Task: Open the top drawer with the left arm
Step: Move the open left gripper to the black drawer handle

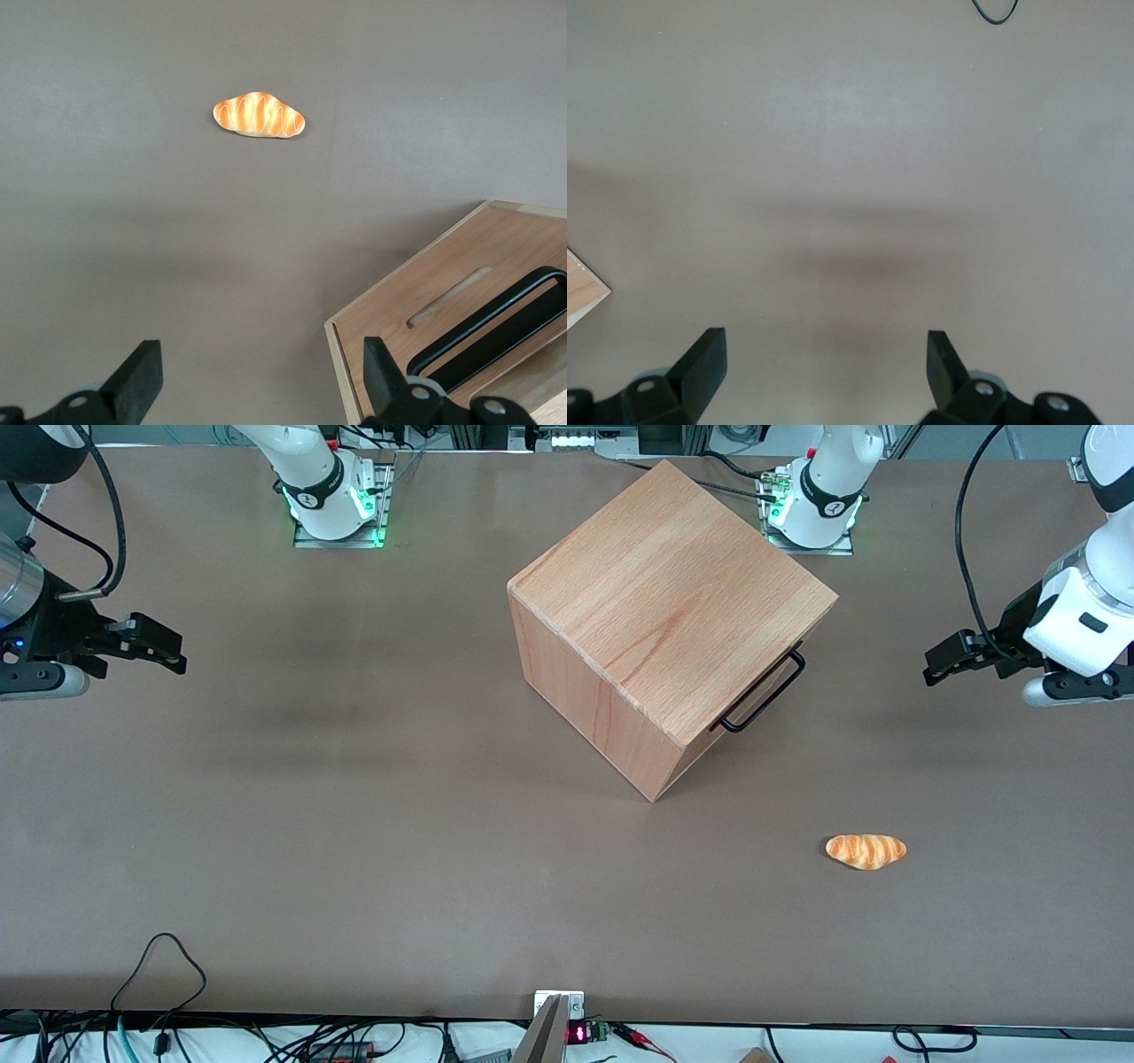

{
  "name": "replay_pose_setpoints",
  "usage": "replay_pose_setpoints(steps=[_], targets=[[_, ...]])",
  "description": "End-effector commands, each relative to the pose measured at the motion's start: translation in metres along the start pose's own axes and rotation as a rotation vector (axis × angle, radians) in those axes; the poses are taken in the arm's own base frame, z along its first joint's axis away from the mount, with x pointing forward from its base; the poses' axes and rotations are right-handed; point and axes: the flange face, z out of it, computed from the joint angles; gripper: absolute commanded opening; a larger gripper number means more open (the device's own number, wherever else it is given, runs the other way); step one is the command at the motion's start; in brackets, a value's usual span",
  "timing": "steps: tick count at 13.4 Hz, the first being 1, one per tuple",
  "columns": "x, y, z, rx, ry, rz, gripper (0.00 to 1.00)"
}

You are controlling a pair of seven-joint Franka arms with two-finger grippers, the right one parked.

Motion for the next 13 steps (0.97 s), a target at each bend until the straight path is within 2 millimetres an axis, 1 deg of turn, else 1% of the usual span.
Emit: replay_pose_setpoints(steps=[1,4,7,8,9,10,11,12,13], targets=[[-0.005,-0.001,-0.004,0.018,-0.036,0.007,1.00],[-0.004,0.000,-0.009,0.025,-0.029,0.020,1.00],[0.000,0.002,-0.002,0.008,-0.024,0.021,1.00],[0.000,0.006,0.000,-0.005,-0.023,0.023,1.00],[0.006,0.009,0.007,-0.014,-0.019,0.025,1.00],[0.009,0.012,0.019,-0.017,-0.015,0.030,1.00],[0.014,0.020,0.037,-0.019,-0.007,0.045,1.00],[0.017,0.032,0.054,-0.021,-0.007,0.087,1.00],[0.017,0.045,0.066,-0.026,-0.003,0.138,1.00]])
